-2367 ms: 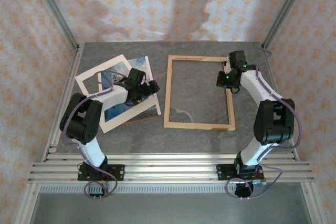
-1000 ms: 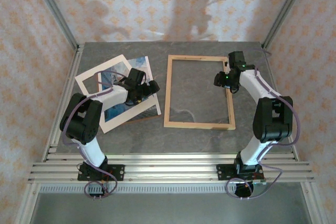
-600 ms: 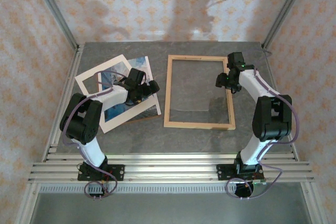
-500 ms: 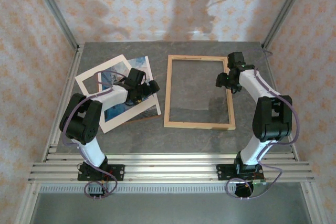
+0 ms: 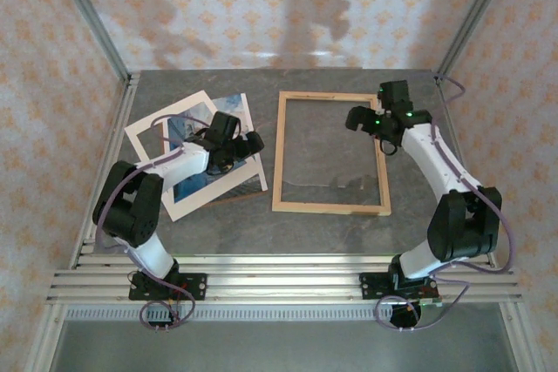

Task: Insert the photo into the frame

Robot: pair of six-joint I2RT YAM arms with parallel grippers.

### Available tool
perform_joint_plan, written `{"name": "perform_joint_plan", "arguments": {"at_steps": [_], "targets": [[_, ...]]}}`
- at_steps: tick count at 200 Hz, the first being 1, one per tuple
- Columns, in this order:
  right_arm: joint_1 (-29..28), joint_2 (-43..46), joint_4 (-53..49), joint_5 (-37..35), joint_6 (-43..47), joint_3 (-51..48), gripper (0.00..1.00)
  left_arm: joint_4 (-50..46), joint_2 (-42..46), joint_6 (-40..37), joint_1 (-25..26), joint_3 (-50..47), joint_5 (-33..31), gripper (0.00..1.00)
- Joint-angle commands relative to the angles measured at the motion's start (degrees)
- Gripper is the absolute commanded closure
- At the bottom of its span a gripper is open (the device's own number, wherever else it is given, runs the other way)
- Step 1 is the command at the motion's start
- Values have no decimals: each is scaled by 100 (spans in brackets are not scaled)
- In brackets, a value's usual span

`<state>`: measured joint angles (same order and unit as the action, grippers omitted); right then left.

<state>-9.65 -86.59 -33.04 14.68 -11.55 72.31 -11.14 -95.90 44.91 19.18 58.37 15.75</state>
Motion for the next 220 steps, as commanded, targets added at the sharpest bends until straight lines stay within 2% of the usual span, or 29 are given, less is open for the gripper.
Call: {"name": "perform_joint_plan", "arguments": {"at_steps": [1,9,45,72,106,155,188,220], "targets": [[-748,-11,402,147,-423,-152,0,-232,374,-133,-167,-208,-241,0],[-978,-64,544,179,-524,-181,1,-227,489,-131,-248,-326,-247,0],[-1987,-753,914,358,-1000,30,22,-266,1132,-174,-698,-1014,-253,0],[-2595,-1322,832,58,-1124,440,28,-386,1637,-280,-956,-1551,-343,0],[-3162,-2092,787,31,-1363,988,33,-612,2198,-277,-1004,-2155,-293,0],[-3429,-3028,736,194,-1509,1651,47,-654,2677,-213,-1006,-2746,-237,0],[-3426,-3416,737,240,-1541,1936,56,-548,2458,-287,-1010,-2745,-280,0],[-3444,-3712,711,294,-1552,2153,58,-438,2205,-307,-1004,-2717,-212,0]]}}
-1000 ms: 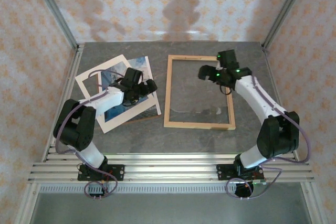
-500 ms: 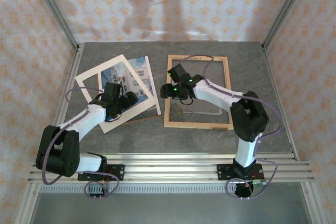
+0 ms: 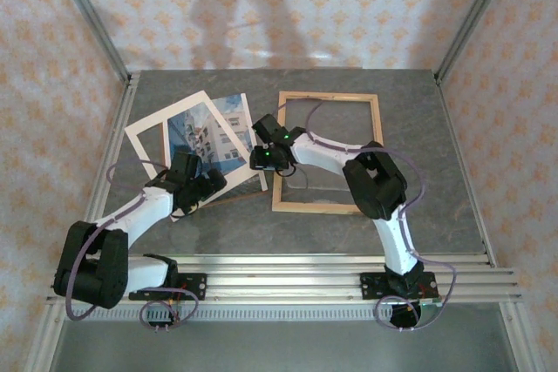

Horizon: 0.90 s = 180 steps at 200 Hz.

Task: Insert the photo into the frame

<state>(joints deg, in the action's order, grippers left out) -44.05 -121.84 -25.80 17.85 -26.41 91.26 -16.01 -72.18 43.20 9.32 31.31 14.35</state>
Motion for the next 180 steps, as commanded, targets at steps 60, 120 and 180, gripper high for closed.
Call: {"name": "perform_joint_plan", "arguments": {"at_steps": [60,120,180], "targets": [[-41,-511,70,112,-162,373,58,-28,-60,-141,-26,-193,-66,0],[-103,-561,110,382,-209,376,59,164,-157,-15,-18,-312,24,0],[-130,8,302,315,-116,142,57,241,-319,4,-20,-311,55,0]]}}
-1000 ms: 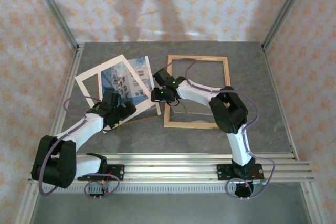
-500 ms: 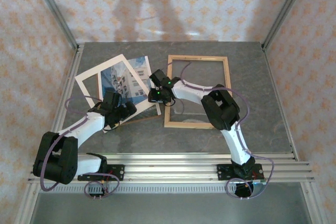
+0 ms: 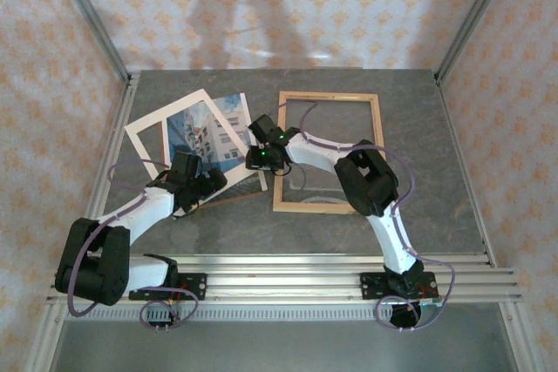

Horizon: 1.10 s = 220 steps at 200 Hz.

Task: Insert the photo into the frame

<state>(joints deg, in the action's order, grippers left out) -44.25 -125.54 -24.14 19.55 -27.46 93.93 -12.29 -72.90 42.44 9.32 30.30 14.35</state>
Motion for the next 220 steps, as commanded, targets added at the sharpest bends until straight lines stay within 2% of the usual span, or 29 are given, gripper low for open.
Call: {"name": "perform_joint_plan", "arguments": {"at_steps": [1,53,89,112,127,150,189,220], "targets": [[-110,383,141,145,-8,-127,57,-127,-249,81,-19,-210,53,0],[-110,514,319,218,9,-200,57,-119,-260,98,-22,-227,73,0],[-110,825,607,139,83,-475,52,-142,-232,89,-23,-227,55,0],[-101,1189,1451,138,1,-1081,48,-126,-235,107,-24,-244,59,0],[-36,1283,2011,487,-145,-1371,48,-100,-244,120,-23,-268,59,0],[60,1190,2351,808,-404,-1468,49,-83,-259,131,-23,-267,72,0],[238,1045,2418,897,-845,-1516,58,-102,-201,133,-18,-279,56,0],[283,925,2136,943,-1062,-1378,73,-109,-162,143,-19,-272,43,0]]}}
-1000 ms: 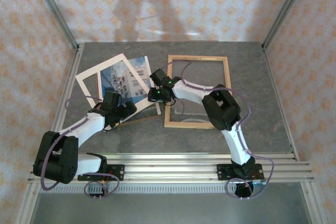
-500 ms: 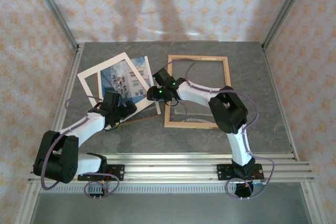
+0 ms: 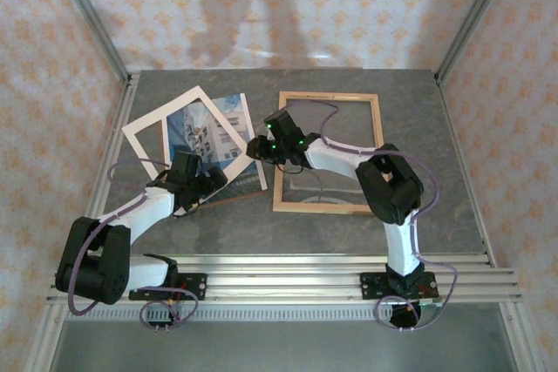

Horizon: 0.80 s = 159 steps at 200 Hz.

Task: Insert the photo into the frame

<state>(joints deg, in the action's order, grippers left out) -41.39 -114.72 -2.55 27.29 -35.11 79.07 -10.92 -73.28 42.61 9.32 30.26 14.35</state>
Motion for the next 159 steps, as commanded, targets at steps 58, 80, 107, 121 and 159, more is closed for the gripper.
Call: {"name": "perform_joint_plan", "arguments": {"at_steps": [58,80,107,121,159], "targets": [[17,-261,-254,173,-434,178,85,-267,-64,142,-18,-294,25,0],[25,-282,-285,218,-479,205,85,-243,-38,158,-16,-319,13,0],[26,-352,-452,159,-450,294,87,-162,-37,185,-19,-362,6,0],[25,-392,-654,49,-339,386,92,-127,-48,186,-19,-381,24,0],[15,-355,-949,-215,-107,418,100,-138,-96,156,-13,-342,57,0]]}}
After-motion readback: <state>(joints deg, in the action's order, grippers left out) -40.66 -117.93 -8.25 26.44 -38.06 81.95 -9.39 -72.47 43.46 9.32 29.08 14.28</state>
